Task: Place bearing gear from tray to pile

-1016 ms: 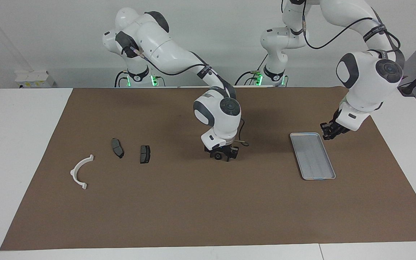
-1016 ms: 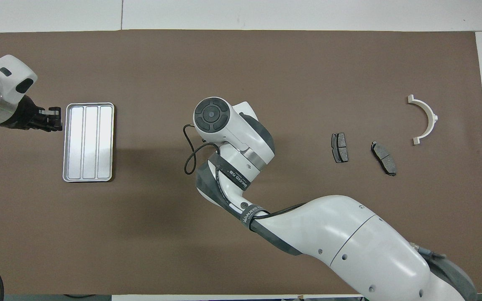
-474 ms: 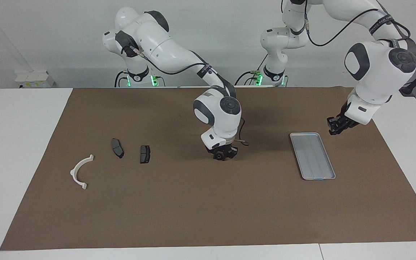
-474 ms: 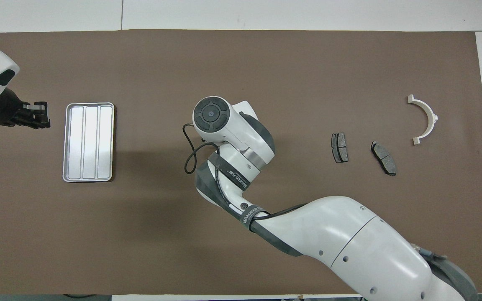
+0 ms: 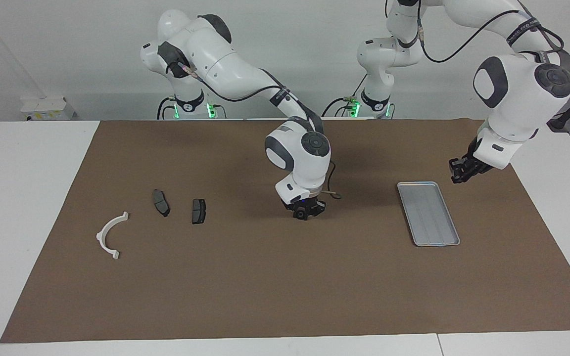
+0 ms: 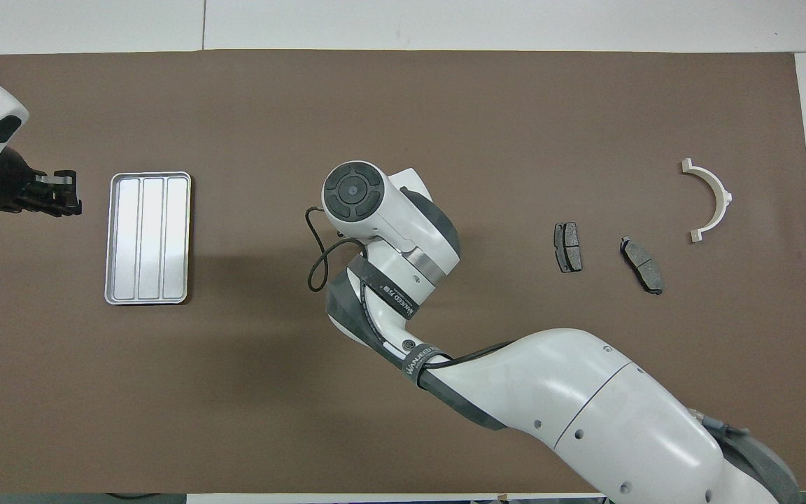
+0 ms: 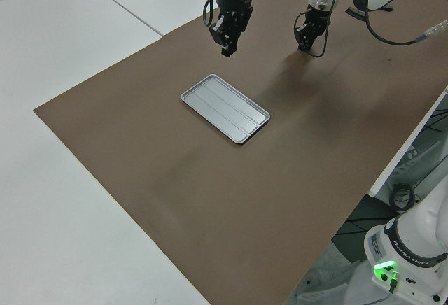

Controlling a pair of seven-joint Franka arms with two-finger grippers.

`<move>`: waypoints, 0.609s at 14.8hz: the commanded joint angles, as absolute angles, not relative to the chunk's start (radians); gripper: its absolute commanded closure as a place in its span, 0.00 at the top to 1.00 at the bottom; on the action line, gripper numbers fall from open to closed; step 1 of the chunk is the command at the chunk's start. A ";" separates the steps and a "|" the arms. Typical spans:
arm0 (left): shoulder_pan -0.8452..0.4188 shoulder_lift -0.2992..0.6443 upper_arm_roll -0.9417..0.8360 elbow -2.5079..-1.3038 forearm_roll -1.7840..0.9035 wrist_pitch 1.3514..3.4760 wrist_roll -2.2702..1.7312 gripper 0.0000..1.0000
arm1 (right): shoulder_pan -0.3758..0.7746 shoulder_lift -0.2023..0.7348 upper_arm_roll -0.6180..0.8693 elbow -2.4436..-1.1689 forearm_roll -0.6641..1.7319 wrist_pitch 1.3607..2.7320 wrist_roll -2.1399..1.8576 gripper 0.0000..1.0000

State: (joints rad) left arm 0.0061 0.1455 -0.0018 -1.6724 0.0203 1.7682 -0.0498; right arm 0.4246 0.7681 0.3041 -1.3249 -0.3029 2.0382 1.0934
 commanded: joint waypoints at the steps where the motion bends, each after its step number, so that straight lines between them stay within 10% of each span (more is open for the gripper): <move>1: 0.012 0.115 -0.005 -1.667 0.014 1.732 -0.060 0.00 | 0.387 0.744 0.308 -1.341 -0.327 1.991 1.095 0.00; 9: 0.011 0.103 -0.006 -1.672 0.011 1.735 -0.060 0.00 | 0.259 0.637 0.310 -1.359 -0.316 1.940 0.892 0.00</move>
